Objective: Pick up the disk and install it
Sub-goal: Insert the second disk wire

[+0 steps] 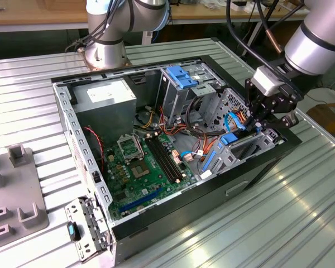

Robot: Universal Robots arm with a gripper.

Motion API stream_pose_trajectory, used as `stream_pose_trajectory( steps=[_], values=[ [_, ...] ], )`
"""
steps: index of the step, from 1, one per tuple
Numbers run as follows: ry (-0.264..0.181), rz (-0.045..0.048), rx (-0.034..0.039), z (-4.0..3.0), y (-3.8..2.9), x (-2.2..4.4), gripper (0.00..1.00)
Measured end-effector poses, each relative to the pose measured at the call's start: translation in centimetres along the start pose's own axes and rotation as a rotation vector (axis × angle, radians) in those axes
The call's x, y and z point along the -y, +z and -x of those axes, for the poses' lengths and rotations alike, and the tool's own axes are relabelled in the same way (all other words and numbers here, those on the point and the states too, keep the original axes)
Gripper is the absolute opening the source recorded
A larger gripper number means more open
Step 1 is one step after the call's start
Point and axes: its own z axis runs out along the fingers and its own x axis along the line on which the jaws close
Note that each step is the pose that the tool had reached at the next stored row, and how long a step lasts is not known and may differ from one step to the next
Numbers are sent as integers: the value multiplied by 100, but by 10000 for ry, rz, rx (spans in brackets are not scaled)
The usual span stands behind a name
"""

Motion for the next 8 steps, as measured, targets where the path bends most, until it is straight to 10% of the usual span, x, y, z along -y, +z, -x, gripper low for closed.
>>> stream_pose_trajectory(
  steps=[8],
  values=[
    [116,-9,9,-24,12,-1,17]
  ],
)
